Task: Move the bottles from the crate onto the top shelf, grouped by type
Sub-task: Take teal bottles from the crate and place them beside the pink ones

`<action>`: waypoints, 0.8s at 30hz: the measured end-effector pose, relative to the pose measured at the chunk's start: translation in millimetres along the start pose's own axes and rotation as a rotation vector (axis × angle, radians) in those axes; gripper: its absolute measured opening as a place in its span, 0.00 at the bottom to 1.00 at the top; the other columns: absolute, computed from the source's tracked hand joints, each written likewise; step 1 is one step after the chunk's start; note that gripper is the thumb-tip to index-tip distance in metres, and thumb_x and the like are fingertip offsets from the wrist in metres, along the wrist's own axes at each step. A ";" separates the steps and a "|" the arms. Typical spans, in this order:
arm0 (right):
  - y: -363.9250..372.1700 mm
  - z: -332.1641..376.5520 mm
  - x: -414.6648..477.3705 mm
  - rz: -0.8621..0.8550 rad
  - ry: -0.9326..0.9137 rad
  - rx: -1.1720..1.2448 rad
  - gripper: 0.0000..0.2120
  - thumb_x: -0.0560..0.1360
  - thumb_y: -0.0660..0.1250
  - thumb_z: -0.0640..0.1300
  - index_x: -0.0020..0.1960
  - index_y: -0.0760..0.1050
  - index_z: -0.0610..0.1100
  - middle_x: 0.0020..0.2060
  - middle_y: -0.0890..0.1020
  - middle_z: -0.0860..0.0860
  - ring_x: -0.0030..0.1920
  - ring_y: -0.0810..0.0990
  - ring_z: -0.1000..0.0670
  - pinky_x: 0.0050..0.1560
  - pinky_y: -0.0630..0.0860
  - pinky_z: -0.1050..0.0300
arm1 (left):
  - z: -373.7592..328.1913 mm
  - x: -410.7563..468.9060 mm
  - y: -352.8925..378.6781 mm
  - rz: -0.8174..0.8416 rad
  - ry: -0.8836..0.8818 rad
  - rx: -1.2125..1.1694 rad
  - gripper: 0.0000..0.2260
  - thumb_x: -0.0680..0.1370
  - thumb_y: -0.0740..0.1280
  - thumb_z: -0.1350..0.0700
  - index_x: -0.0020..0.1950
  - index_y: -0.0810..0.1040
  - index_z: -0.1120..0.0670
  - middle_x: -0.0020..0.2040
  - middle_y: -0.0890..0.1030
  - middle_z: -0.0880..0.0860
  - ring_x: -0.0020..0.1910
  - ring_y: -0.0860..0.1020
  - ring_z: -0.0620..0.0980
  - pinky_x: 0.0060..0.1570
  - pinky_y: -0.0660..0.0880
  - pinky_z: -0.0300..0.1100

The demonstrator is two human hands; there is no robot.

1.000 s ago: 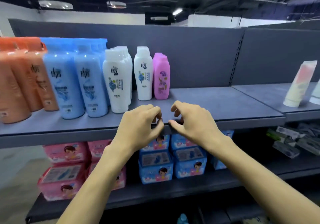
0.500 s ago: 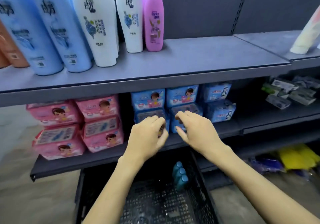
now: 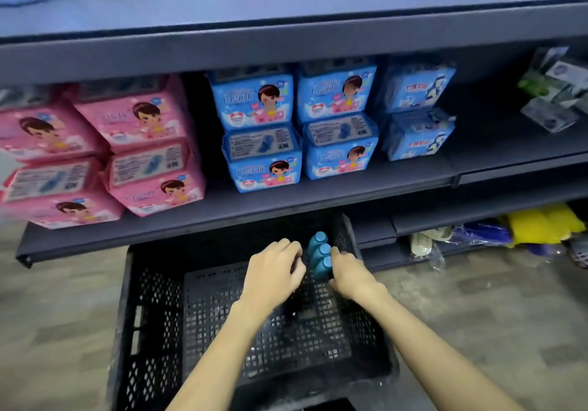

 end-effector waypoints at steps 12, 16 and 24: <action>68.9 -5.3 49.5 0.005 0.175 0.361 0.33 0.81 0.61 0.38 0.80 0.48 0.39 0.78 0.57 0.40 0.75 0.63 0.39 0.73 0.62 0.48 | -0.8 -10.7 66.2 0.074 -0.077 -0.021 0.06 0.76 0.62 0.52 0.50 0.75 0.52 0.44 0.75 0.47 0.43 0.77 0.49 0.32 0.74 0.45; 78.2 -4.4 59.4 -0.127 0.210 0.426 0.25 0.81 0.61 0.39 0.76 0.56 0.41 0.72 0.66 0.41 0.65 0.73 0.39 0.62 0.71 0.45 | 0.5 -8.7 77.3 0.070 -0.093 -0.038 0.06 0.76 0.63 0.52 0.49 0.76 0.52 0.44 0.76 0.48 0.42 0.77 0.50 0.31 0.71 0.44; 98.3 -12.2 76.4 -0.133 0.198 0.455 0.19 0.78 0.63 0.34 0.68 0.67 0.40 0.64 0.73 0.41 0.61 0.75 0.41 0.55 0.71 0.53 | 8.7 -16.5 97.4 0.087 -0.170 -0.102 0.07 0.77 0.62 0.52 0.52 0.75 0.52 0.44 0.76 0.48 0.42 0.77 0.51 0.35 0.70 0.44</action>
Point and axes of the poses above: each hand's wrist, its own x-axis towards the middle knuckle, its own y-axis out of the palm, z = x × y, the point moved 2 cm from there along x, towards the middle knuckle
